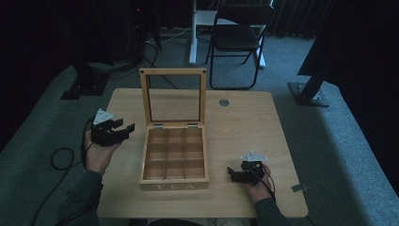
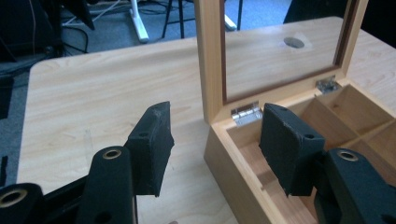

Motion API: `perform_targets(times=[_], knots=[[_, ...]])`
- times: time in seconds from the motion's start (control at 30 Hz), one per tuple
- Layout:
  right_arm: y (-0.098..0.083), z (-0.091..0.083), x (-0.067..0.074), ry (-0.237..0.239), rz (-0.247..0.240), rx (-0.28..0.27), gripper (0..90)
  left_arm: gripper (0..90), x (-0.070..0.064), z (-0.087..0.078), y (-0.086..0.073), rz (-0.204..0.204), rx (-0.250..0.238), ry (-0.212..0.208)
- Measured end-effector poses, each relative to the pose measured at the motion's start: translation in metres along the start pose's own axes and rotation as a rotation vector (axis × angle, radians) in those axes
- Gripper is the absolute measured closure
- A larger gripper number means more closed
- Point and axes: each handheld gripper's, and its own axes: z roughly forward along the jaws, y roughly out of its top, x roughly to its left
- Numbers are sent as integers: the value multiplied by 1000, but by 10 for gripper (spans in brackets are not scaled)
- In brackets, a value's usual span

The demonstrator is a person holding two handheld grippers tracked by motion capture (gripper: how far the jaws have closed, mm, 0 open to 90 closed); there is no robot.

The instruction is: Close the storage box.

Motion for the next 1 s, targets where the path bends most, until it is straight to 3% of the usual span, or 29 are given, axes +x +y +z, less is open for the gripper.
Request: perform_targets(times=[0.43,1.0], knots=[[0,0,0,0,0,1,131,432,1,4,24,38,-42,1],[0,0,0,0,-1,1,131,425,1,17,38,27,-55,-8]])
